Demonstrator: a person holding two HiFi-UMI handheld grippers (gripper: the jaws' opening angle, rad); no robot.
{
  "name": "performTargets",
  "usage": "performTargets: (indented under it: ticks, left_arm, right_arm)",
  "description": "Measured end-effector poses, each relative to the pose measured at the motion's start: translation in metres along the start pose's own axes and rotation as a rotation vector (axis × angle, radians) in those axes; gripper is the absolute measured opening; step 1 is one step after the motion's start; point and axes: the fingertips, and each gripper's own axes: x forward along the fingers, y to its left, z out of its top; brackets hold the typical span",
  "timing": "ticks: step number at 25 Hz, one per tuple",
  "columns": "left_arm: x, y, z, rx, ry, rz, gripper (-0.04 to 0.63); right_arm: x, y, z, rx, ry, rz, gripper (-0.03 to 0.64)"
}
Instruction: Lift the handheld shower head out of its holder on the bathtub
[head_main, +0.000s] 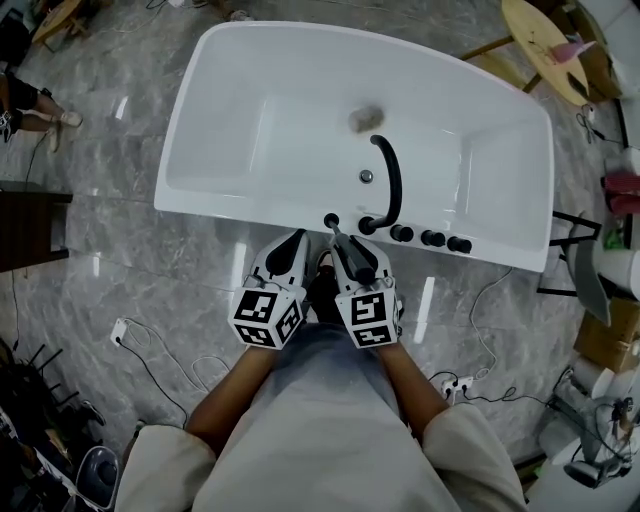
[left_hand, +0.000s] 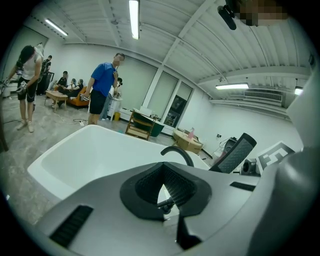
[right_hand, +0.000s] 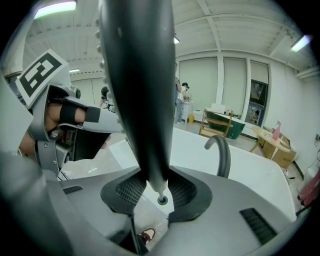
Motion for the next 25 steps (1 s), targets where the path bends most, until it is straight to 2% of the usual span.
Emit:
performTargets:
  ticks: [10, 25]
  left_arm:
    - [-0.004, -0.005, 0.010, -0.013, -0.006, -0.028, 0.004]
    - [-0.002, -0.033, 0.030, 0.064, -0.033, -0.083, 0.003]
  right_arm:
    - [-0.021, 0.000, 0.016, -0.004, -0.030, -0.001, 0.144]
    - [-0.059, -0.013, 0.045, 0.019, -0.120, -0.021, 0.144]
